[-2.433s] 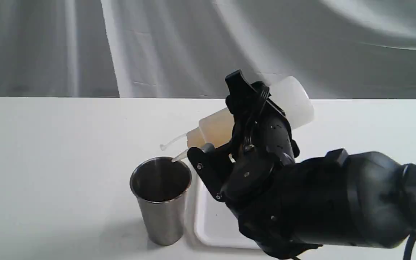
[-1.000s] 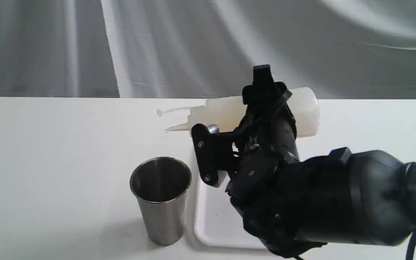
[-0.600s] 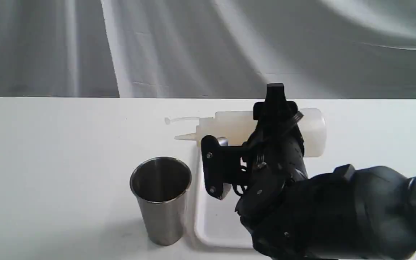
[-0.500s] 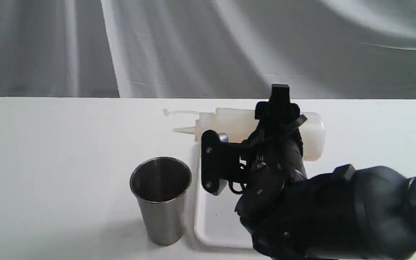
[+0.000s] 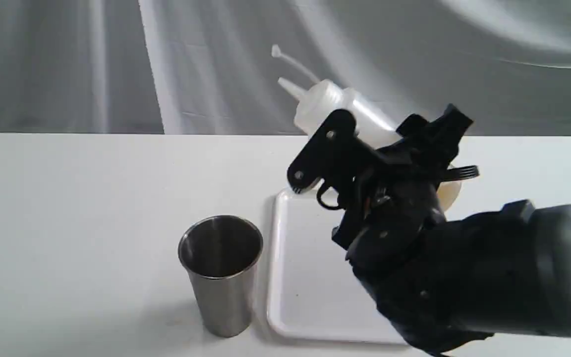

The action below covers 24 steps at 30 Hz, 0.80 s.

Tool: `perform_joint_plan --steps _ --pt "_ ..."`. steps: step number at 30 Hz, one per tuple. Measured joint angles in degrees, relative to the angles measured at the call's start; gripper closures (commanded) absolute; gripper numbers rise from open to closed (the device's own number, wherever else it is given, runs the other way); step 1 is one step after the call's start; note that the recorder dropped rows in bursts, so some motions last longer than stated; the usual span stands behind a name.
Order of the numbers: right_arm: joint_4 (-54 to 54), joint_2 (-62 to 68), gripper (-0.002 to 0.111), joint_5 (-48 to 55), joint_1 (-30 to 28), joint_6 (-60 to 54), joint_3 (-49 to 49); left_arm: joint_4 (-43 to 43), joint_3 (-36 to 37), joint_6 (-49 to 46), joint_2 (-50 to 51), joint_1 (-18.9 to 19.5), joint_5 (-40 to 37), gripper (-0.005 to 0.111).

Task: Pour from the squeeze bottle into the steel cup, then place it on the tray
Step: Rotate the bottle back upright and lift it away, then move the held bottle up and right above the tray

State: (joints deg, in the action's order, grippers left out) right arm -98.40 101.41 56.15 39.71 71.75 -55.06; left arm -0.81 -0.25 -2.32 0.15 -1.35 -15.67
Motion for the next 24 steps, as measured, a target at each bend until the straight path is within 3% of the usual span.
perform_joint_plan --steps 8,24 --pt "1.6 -7.3 0.108 -1.2 -3.8 6.4 0.0 0.0 0.0 0.0 0.0 0.0 0.0 0.107" --pt "16.6 -21.4 0.108 -12.9 -11.5 9.4 0.0 0.0 0.0 0.0 0.0 0.0 0.0 0.107"
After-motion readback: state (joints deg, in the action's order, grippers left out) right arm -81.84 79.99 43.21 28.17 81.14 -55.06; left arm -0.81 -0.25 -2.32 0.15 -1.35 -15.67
